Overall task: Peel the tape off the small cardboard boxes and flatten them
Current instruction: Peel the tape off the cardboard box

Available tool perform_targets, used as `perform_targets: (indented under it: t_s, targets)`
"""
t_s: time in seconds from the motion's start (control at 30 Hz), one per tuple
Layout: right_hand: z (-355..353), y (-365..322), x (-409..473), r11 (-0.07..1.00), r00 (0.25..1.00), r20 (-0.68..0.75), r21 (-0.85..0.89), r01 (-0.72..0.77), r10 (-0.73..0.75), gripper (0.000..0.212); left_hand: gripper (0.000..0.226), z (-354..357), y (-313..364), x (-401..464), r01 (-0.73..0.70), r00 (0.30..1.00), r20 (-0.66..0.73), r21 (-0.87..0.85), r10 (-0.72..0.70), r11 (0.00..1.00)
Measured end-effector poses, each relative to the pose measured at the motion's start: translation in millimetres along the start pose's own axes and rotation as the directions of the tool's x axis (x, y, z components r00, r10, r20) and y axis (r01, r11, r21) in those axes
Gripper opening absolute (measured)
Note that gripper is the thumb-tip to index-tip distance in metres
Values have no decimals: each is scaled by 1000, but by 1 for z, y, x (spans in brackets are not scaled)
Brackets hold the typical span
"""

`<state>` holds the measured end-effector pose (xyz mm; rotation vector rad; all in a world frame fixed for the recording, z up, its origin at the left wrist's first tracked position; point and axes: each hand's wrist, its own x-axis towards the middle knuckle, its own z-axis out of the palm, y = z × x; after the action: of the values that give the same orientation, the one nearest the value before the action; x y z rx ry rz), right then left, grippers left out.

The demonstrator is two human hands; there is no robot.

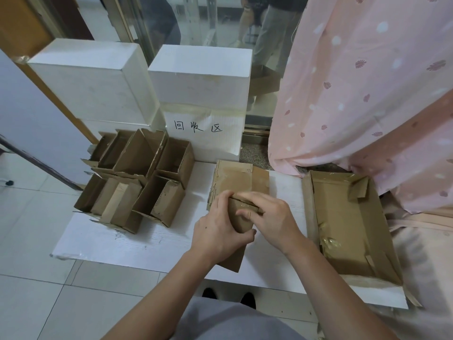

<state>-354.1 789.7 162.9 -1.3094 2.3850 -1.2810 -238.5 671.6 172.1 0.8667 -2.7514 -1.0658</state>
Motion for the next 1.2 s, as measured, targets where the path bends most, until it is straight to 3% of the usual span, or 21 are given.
perform_targets:
  t_s: [0.07, 0.23, 0.4, 0.63, 0.73, 0.8, 0.87, 1.0, 1.2]
  targets:
    - [-1, 1, -1, 999, 999, -33, 37, 25, -24, 23, 94, -3, -3, 2, 7, 1000, -2, -6, -7, 1000]
    - [5, 1, 2, 996, 997, -61, -78, 46, -51, 1, 96, -8, -2, 6, -31, 1000, 6, 8, 31, 999]
    - [15, -4, 1, 991, 997, -77, -132, -9, -1, 10, 100, -9, -2, 7, -40, 999, 22, 21, 40, 999]
    - [24, -6, -4, 987, 972, -179, -28, -160, 153, 14, 97, -9, -5, 5, -92, 995, 35, 51, 90, 994]
    - [20, -2, -6, 979, 973, -109, 37, -199, 202, 7, 97, -6, -9, 4, -78, 996, 40, 48, 76, 996]
    - [13, -2, -6, 974, 980, 11, 107, -200, 200, 16, 97, -6, -14, 5, -67, 997, 42, 40, 65, 997]
    - [10, -2, -4, 990, 990, 68, 60, -131, 127, 27, 97, -5, -18, 6, -65, 997, 40, 33, 64, 997]
    - [17, 1, -2, 996, 995, -86, -68, 50, -56, 11, 99, -1, -22, 9, -99, 995, -9, 70, 99, 993]
    - [23, -5, 3, 994, 968, -250, -110, -22, -6, 7, 97, 0, -23, 13, -118, 986, -103, 130, 132, 985]
